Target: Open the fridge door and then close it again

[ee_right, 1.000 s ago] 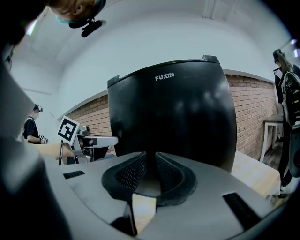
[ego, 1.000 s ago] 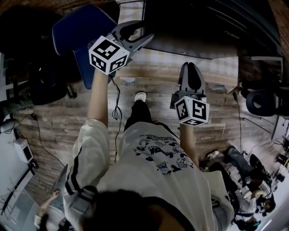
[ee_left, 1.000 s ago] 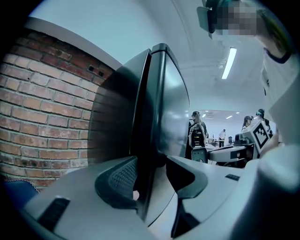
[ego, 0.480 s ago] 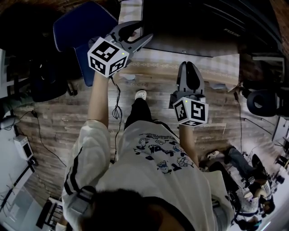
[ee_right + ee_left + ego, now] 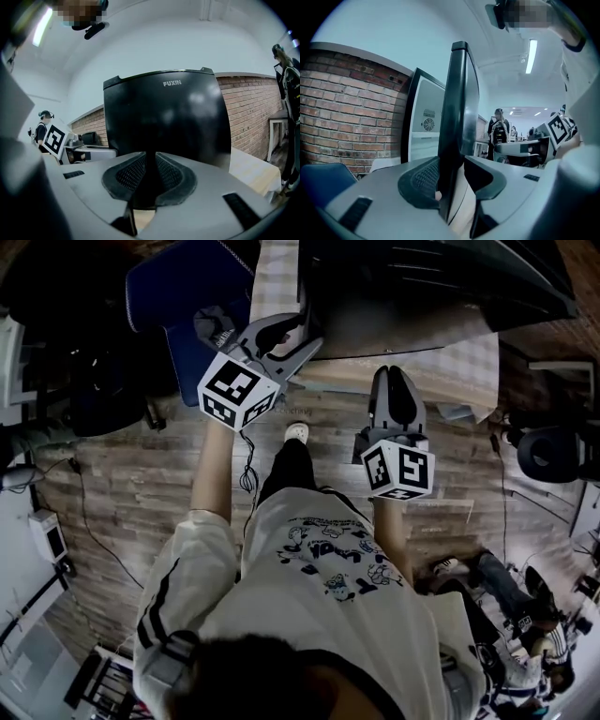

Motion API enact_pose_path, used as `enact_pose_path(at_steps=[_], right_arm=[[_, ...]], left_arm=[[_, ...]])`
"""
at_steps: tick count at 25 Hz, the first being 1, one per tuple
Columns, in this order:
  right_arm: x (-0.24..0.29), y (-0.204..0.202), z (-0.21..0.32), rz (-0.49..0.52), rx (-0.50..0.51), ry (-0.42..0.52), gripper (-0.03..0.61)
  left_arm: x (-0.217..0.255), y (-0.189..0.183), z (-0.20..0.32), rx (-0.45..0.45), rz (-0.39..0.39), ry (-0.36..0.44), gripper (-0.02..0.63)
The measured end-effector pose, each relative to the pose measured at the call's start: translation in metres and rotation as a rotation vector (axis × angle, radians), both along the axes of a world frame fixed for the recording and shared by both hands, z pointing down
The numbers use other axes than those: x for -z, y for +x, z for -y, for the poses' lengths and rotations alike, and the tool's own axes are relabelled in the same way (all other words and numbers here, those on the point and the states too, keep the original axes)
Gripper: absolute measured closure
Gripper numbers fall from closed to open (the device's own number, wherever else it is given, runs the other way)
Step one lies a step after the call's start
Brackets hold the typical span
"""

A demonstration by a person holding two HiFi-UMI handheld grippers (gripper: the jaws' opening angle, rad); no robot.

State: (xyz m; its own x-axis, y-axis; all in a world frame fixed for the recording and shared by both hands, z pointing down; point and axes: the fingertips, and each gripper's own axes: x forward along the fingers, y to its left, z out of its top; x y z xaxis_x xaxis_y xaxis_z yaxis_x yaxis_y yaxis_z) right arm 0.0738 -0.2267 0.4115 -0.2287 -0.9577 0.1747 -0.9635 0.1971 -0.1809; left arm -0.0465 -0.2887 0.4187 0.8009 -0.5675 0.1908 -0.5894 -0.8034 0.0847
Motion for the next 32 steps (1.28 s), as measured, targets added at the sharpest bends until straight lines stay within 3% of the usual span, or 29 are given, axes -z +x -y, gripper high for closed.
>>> enact_pose_path(at_steps=[15, 32], right_arm=[[0.017, -0.001, -0.095, 0.008, 0.083, 0.041, 0.506], [0.024, 0.040, -0.184, 0.001, 0.128, 0.045, 0.505]], left_arm=[[0.003, 0.036, -0.117, -0.022, 0.012, 0.005, 0.465], [0.003, 0.120, -0.219, -0.115, 0.040, 0.012, 0.471]])
